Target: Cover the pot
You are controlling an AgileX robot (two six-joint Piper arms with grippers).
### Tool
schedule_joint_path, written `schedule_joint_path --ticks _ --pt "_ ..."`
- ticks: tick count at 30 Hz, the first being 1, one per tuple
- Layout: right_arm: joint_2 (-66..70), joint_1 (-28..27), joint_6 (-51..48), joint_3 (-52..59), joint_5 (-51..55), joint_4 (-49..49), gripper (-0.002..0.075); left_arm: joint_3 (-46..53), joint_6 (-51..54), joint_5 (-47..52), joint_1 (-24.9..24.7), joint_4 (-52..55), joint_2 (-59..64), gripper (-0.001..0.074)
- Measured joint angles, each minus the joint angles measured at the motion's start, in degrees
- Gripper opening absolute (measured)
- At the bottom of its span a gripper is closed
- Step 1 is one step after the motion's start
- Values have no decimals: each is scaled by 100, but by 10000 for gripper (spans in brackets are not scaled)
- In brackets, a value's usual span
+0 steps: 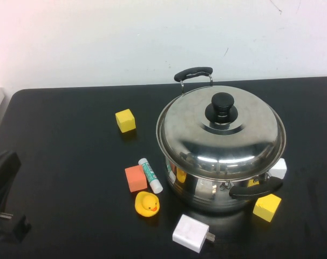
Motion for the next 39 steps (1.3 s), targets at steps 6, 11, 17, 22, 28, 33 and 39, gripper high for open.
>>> schedule_joint_path --ticks 6,11,17,22,28,33,39 --pt "0 0 0 0 0 0 -2 0 -11 0 0 0 -3 0" --pt "0 0 0 0 0 0 -2 92 0 115 112 0 -283 0" --pt "0 0 0 0 0 0 -2 375 -34 370 1342 0 -1272 0" --pt "0 0 0 0 0 0 -2 856 -144 699 2620 12 -1980 0" --pt "0 0 0 0 0 0 -2 1278 -184 1027 3480 33 -2295 -1" --pt "0 0 0 0 0 0 -2 1499 -373 1476 3654 325 -2364 -1" --pt "0 0 0 0 0 0 -2 1537 -4324 2842 3654 4799 -2397 -1"
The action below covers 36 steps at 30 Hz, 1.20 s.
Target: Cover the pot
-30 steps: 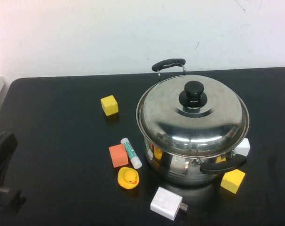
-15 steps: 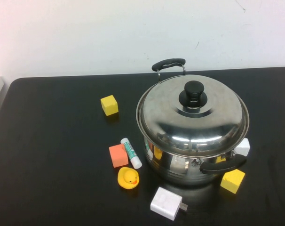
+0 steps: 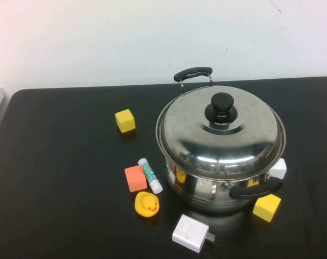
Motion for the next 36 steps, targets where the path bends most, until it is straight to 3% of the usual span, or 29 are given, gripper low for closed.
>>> schedule_joint_path --ticks 4,8,13,22,36 --pt "0 0 0 0 0 0 -2 138 -3460 403 0 3305 -32 -1" --pt "0 0 0 0 0 0 -2 490 -4767 406 0 4433 -248 -1" --pt "0 0 0 0 0 0 -2 986 -5124 358 0 4443 -499 -1" --pt "0 0 0 0 0 0 -2 976 -5205 1345 0 4532 -654 -1" --pt "0 0 0 0 0 0 -2 976 -5240 1355 0 4532 -654 -1"
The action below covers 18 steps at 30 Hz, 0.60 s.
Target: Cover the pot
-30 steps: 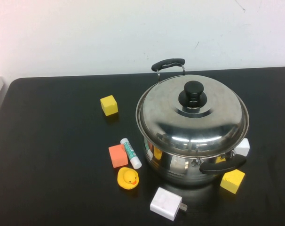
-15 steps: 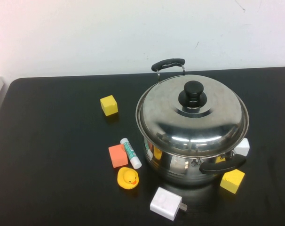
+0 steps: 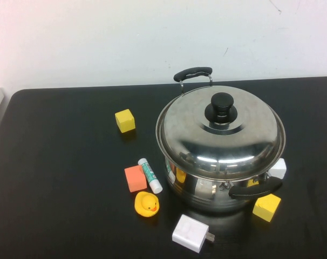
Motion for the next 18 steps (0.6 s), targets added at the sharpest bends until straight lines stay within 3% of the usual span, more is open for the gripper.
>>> schedule_joint_path --ticks 18 --pt "0 0 0 0 0 0 -2 0 397 0 0 0 0 -1"
